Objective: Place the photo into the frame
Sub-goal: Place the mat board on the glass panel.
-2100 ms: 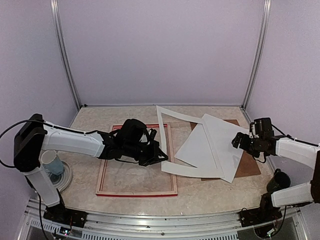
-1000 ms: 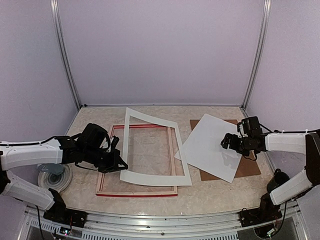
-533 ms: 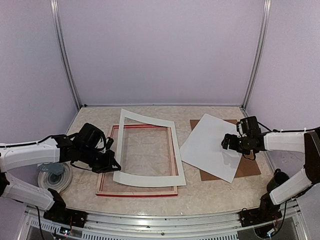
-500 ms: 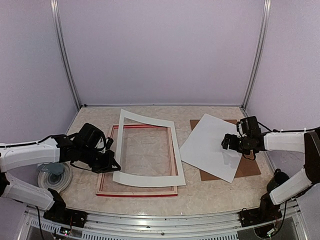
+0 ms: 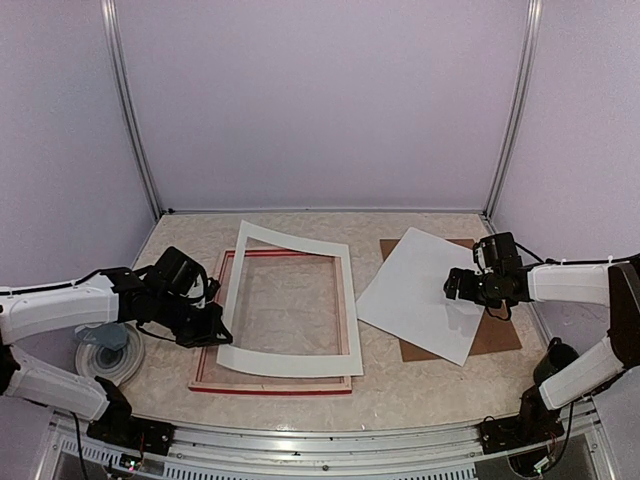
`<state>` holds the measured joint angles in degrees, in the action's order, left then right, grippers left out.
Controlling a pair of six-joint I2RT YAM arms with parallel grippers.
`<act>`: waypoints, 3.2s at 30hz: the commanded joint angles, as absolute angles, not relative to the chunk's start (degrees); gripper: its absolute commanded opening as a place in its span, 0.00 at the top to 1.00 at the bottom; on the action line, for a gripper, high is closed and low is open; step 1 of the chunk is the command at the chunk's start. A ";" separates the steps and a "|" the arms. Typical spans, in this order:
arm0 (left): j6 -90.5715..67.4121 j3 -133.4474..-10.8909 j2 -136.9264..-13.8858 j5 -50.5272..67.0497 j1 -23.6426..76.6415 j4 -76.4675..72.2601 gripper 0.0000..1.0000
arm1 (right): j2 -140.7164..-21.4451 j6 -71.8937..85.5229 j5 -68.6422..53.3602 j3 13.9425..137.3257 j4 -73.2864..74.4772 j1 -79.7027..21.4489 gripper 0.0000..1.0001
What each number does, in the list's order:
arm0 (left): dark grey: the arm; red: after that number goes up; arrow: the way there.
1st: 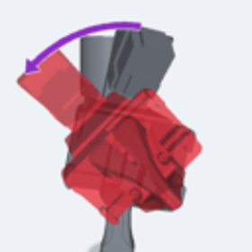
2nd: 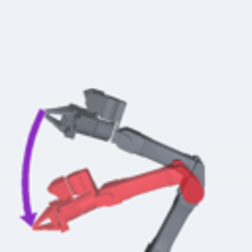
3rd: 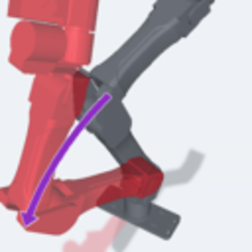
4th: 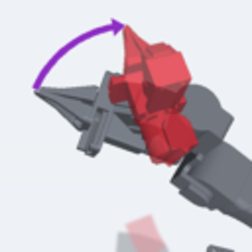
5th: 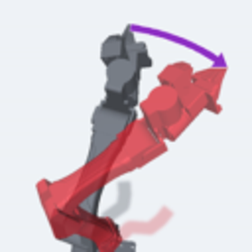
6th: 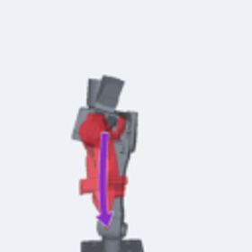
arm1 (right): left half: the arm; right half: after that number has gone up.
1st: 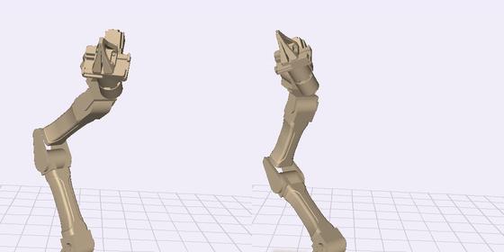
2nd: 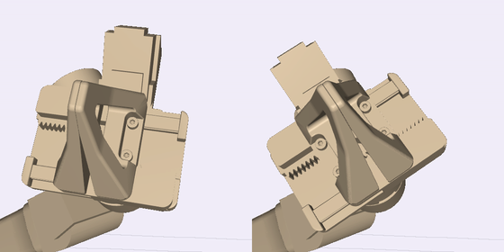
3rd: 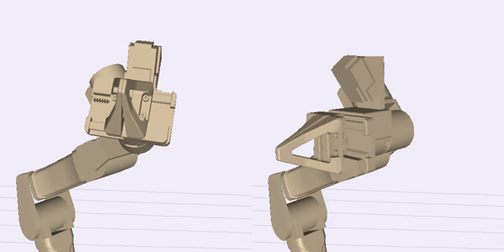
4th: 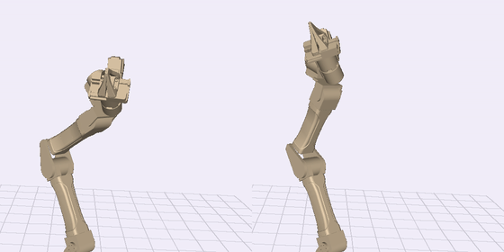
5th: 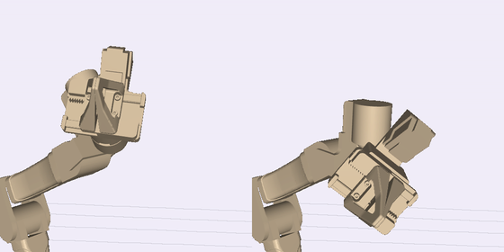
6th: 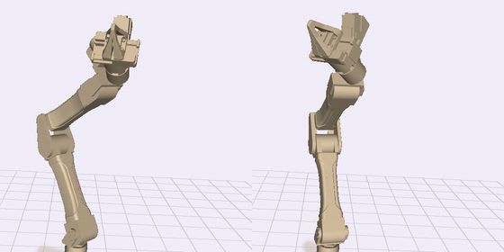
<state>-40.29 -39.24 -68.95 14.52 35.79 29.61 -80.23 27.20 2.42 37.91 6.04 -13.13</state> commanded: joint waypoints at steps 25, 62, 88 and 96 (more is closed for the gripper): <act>-44.35 -45.23 -62.06 19.73 33.93 25.65 0.97 | -81.18 24.75 -1.41 41.71 5.13 -18.34 0.01; -27.04 -52.76 -75.42 9.85 27.16 52.99 0.94 | -82.00 22.72 -0.69 41.28 5.04 -19.78 0.01; -26.15 -54.47 -74.34 17.18 25.88 53.84 0.94 | -82.33 22.64 -0.44 41.31 5.26 -19.78 0.01; -26.64 -53.89 -73.69 16.57 25.88 54.44 0.94 | -82.32 22.54 -0.44 41.13 5.25 -19.78 0.01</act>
<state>-26.83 -53.19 -75.29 16.49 26.26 53.28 -82.28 23.16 -1.04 41.08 5.67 -19.29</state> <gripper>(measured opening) 0.060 0.993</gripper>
